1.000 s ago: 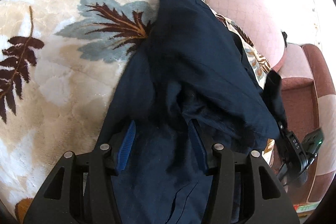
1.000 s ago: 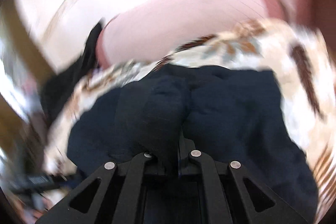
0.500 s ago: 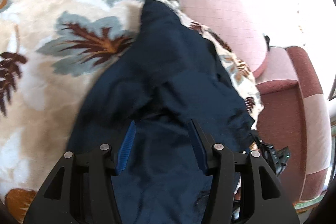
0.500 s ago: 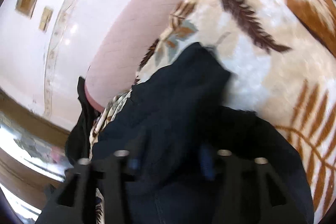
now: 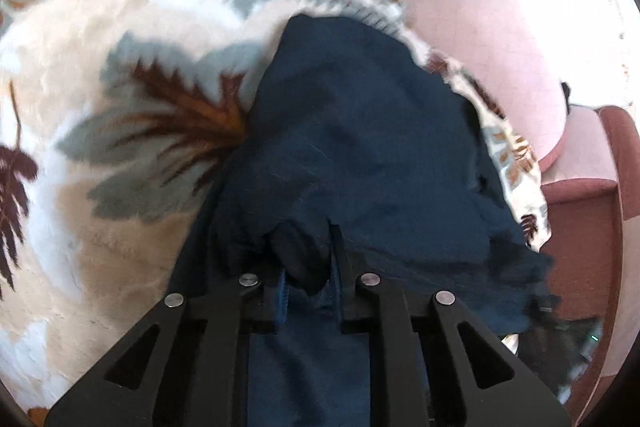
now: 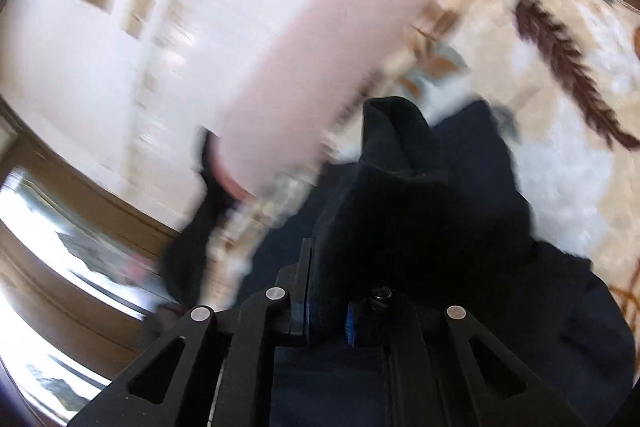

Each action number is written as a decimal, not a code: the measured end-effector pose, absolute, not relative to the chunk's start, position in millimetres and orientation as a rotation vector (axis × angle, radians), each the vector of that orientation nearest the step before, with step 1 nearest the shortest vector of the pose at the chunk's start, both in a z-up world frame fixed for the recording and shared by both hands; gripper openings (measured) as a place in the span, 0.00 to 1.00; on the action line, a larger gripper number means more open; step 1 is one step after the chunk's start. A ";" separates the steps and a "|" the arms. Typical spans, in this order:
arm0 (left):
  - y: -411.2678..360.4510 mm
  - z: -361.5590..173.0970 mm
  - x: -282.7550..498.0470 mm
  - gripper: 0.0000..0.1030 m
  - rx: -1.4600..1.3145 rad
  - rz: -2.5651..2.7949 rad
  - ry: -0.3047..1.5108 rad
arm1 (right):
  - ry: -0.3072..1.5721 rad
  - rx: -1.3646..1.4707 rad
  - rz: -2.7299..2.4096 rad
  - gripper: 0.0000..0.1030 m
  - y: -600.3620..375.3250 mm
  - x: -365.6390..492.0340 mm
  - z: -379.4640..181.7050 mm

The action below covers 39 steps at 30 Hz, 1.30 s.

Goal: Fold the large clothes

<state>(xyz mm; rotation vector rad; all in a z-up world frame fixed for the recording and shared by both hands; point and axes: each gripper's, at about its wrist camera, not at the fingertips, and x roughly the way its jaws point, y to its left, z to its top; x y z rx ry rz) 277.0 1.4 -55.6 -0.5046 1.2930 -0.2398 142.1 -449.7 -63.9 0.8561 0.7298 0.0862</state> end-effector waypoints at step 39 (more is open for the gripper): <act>-39.4 -6.6 73.8 0.42 0.143 -0.395 1.215 | 1.183 0.627 0.075 0.50 -388.5 -45.0 -43.3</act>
